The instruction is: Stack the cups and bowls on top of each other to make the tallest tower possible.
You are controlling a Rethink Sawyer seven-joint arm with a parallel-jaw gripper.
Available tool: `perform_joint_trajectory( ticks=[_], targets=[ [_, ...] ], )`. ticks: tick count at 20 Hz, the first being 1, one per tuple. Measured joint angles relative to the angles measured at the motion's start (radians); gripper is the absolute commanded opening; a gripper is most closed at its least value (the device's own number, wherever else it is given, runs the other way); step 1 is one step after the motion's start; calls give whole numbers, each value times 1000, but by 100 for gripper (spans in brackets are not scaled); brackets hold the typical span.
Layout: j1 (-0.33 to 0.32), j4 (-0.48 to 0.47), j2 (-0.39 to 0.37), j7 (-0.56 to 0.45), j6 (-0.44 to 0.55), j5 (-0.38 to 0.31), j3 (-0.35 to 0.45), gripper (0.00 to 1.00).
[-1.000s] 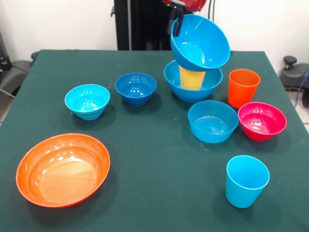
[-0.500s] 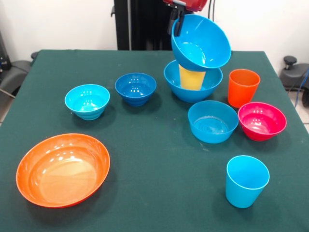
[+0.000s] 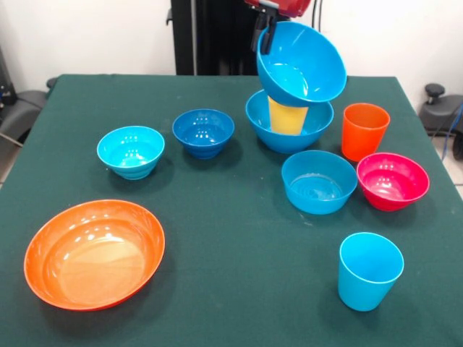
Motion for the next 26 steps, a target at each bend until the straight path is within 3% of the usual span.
perform_joint_trajectory(
  ticks=[9, 10, 26],
  targets=[
    [2, -3, 0, 0, 3, 0, -2, 0],
    [2, -3, 0, 0, 3, 0, -2, 100],
    [2, -5, -2, 0, 23, 0, -4, 100]
  ],
)
